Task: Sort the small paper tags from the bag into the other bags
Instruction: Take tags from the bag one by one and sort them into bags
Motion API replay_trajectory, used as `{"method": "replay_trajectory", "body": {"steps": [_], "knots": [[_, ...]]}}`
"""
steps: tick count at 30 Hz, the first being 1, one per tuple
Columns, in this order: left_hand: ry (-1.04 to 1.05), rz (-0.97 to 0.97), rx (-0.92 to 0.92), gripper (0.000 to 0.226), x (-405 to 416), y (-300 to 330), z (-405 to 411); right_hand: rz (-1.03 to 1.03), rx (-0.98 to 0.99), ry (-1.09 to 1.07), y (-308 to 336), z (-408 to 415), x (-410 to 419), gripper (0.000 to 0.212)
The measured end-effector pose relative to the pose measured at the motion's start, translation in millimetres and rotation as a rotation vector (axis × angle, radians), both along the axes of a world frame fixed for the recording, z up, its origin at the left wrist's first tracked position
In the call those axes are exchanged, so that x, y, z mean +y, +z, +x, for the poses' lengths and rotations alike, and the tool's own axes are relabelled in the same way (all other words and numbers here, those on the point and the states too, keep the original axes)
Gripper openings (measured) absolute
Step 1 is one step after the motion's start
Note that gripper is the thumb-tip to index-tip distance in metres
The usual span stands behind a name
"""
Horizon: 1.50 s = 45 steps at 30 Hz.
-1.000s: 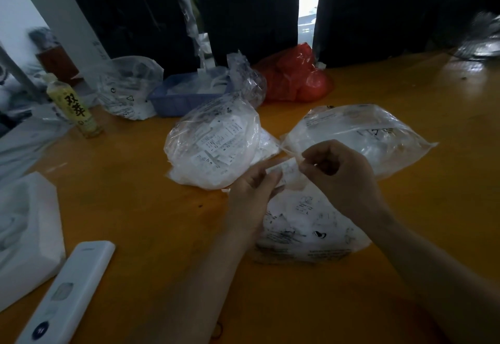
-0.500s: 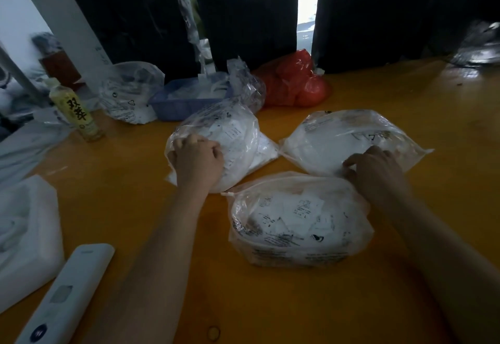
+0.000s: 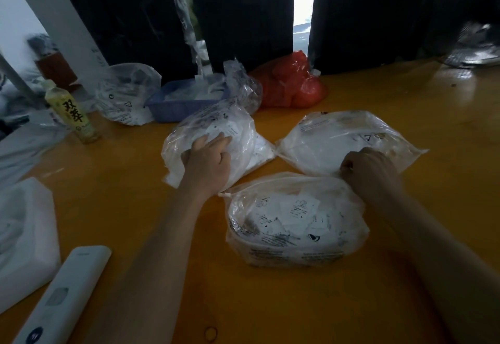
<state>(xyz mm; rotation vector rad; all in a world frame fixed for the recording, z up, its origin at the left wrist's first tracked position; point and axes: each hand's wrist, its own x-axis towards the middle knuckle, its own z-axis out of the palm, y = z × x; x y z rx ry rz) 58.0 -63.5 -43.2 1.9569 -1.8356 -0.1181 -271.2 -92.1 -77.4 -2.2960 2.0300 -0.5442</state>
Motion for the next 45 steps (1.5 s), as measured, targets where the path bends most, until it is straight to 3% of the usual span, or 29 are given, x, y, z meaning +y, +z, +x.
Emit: {"method": "replay_trajectory", "body": {"steps": [4, 7, 11, 16, 24, 27, 29, 31, 34, 35, 39, 42, 45], "knots": [[0.068, -0.173, 0.075, 0.054, 10, 5, -8, -0.040, -0.091, -0.060, 1, 0, -2, 0.020], [0.016, -0.453, 0.236, 0.045, 26, 8, -25, 0.091, -0.067, 0.032, 5, 5, -1, 0.046], [-0.197, -0.587, 0.379, 0.033, 44, 1, -52, 0.050, 0.008, 0.120, 2, 6, -3, 0.028], [-0.367, -0.393, 0.558, 0.033, 59, -19, -69, -0.131, -0.108, 0.042, 2, 4, -2, 0.024], [-0.260, -0.094, 0.959, 0.037, 62, -31, -72, -0.330, -0.369, 0.000, 21, 8, 7, 0.022], [-0.271, -0.061, 1.066, 0.036, 61, -34, -72, -0.232, -0.571, 0.030, 29, 14, 13, 0.021], [-0.291, -0.019, 1.115, 0.032, 61, -34, -72, -0.034, -0.903, 0.163, 37, 17, 21, 0.026], [-0.304, 0.056, 1.151, 0.040, 61, -32, -76, 0.190, -1.081, 0.322, 43, 22, 31, 0.030], [-0.328, 0.197, 1.298, 0.085, 63, -29, -82, 0.366, -1.021, 0.487, 43, 34, 43, 0.031], [-0.359, 0.215, 1.328, 0.084, 64, -30, -83, 0.376, -0.967, 0.508, 43, 37, 46, 0.031], [-0.310, 0.145, 1.368, 0.022, 68, -27, -88, 0.347, -0.696, 0.543, 40, 45, 53, 0.037], [-0.235, 0.129, 1.386, 0.013, 66, -26, -88, 0.313, -0.759, 0.502, 40, 49, 55, 0.040], [-0.219, 0.122, 1.340, 0.013, 67, -28, -89, 0.216, -0.635, 0.514, 39, 53, 56, 0.027]]}}
